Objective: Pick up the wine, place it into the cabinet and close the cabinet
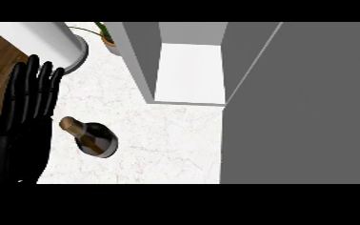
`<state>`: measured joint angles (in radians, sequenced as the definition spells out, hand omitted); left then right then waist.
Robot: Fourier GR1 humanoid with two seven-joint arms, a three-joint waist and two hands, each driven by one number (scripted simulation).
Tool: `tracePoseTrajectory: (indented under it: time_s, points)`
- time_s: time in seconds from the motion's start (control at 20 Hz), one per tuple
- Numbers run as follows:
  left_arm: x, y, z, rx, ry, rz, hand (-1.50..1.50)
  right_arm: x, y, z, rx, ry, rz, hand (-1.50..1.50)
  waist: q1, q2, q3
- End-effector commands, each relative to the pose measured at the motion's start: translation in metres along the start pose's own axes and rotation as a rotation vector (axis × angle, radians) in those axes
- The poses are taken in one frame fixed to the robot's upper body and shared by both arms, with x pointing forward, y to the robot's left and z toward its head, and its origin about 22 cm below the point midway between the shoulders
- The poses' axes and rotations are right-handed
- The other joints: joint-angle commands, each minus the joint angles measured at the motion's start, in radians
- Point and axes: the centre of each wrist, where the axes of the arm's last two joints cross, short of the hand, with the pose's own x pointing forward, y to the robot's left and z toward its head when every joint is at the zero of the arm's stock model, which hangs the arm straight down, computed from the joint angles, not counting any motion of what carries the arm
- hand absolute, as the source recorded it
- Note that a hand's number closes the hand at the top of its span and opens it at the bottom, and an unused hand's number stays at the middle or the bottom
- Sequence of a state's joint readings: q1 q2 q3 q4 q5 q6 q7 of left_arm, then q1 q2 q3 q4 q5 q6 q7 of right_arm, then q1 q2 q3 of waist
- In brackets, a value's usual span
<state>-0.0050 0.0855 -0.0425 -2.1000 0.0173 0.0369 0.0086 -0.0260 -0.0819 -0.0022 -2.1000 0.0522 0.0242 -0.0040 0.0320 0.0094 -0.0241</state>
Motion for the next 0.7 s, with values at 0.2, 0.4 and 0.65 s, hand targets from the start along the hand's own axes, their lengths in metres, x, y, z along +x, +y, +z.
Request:
tracePoseTrajectory:
  time_s: [0.2, 0.4, 0.65]
  points:
    - [0.016, -0.004, 0.011, 0.081, -0.034, -0.185, -1.5, 0.019, -0.001, 0.027, 0.004, 0.022, -0.019, -1.5, -0.035, -0.013, 0.025]
    - [0.004, -0.042, 0.019, 0.124, 0.121, 0.126, -1.5, 0.02, 0.016, 0.041, 0.212, 0.106, -0.213, -1.5, -0.046, -0.013, 0.024]
    - [0.033, -0.073, 0.019, 0.116, 0.119, 0.134, -1.5, 0.045, 0.009, 0.033, 0.22, 0.146, -0.216, -1.5, -0.034, -0.011, 0.024]
